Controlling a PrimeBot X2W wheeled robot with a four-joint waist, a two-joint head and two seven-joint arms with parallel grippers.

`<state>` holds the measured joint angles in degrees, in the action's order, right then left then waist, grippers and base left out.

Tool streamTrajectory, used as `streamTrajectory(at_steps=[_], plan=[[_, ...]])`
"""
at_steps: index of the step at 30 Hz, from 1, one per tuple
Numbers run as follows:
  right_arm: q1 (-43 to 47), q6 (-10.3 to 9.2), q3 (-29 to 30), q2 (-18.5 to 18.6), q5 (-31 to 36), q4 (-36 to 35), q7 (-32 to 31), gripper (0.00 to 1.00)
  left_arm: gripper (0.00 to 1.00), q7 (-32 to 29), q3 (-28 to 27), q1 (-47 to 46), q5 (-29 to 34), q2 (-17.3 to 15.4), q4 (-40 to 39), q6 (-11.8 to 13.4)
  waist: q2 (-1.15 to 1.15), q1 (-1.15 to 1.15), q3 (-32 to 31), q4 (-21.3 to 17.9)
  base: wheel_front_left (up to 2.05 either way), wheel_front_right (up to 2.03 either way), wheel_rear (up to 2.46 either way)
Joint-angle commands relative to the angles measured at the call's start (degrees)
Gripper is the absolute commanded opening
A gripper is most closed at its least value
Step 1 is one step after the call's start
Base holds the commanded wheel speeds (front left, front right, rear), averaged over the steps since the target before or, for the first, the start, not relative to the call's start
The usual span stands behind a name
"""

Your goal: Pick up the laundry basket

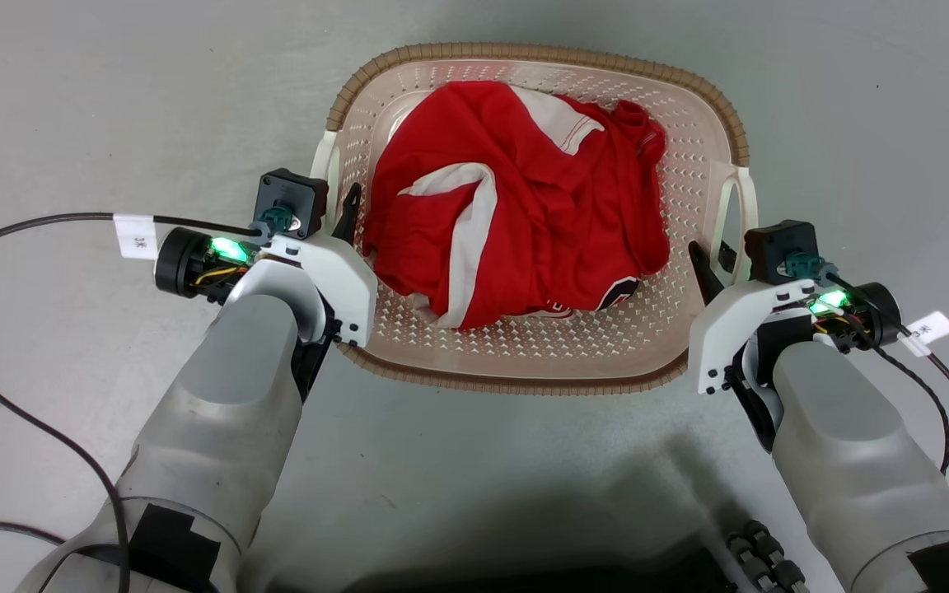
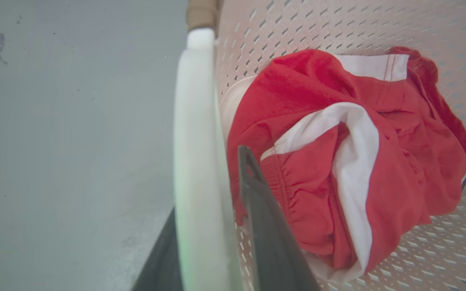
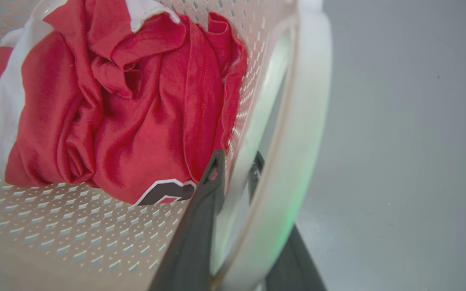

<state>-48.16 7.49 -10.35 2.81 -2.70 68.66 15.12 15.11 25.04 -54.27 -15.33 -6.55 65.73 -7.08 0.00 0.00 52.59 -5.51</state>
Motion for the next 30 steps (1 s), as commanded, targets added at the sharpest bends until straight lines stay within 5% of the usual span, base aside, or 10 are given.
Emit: streamTrajectory(at_steps=[1, 18, 30], plan=[[-1.4, 0.01, -1.1, 0.1, 0.2, 0.2, 0.1, 0.0, 0.0, 0.1, 1.1, -0.5, 0.0, 0.0, 0.2, -0.6, 0.0, 0.0, -0.3, 0.1, 0.0, 0.0, 0.0], [1.5, 0.07, -2.4, -0.1, 2.1, 3.9, -0.4, 0.0, 0.0, -1.3, 9.7, 4.7, -8.4, 3.1, 4.7, -0.7, 0.0, 0.0, -12.4, 3.4, 0.0, 0.0, 0.0], [7.0, 0.07, -9.4, -0.2, -3.3, 4.7, -6.0, 0.0, 0.0, -8.1, 16.7, 11.6, -17.2, 2.9, 4.1, -0.8, 0.0, 0.0, -25.8, 4.6, 0.0, 0.0, 0.0]])
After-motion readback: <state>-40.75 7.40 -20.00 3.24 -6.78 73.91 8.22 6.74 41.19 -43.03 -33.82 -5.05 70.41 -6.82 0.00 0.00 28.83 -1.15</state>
